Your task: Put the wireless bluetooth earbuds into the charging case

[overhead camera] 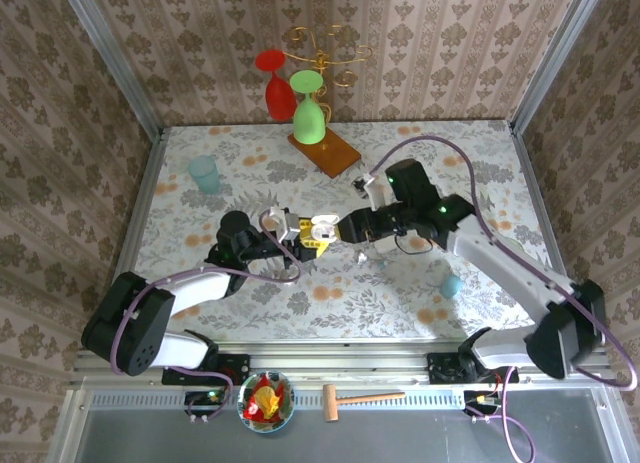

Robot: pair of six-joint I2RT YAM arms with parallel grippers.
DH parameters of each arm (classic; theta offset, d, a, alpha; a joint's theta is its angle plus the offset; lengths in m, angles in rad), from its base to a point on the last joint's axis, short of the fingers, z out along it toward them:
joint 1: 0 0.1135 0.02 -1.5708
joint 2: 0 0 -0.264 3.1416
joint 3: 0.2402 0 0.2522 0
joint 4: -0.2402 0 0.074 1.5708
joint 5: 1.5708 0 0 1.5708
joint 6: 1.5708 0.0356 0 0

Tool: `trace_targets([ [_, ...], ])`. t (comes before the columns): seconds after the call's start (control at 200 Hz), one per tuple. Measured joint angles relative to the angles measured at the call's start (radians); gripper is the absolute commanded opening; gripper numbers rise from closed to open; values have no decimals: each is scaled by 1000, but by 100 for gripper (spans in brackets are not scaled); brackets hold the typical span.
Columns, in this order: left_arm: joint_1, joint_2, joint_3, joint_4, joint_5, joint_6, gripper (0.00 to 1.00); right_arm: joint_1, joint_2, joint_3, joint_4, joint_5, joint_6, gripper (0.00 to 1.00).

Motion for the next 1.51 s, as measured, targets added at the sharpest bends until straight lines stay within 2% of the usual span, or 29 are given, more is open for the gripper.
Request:
trace_targets([
  [0.135,47,0,-1,48,-41,-1,2,0,-144,-127,80,35,11,50],
  [0.26,76,0,-12,94,-92,-1,3,26,-182,-237,152,126,5,50],
  [0.435,128,-1,-18,113,-200,-10,3,114,-89,-329,249,239,-15,50],
  [0.56,172,0,-18,129,-277,-32,2,229,43,-323,332,330,-86,49],
  [0.725,232,6,-18,137,-347,-62,2,406,282,-175,322,494,-269,50],
  [0.925,301,6,-18,135,-399,-84,2,522,512,51,267,655,-464,46],
  [1.255,372,6,-18,112,-459,-87,3,545,718,263,117,789,-566,42],
  [1.505,383,6,-18,95,-466,-87,2,545,782,343,38,827,-571,41],
])
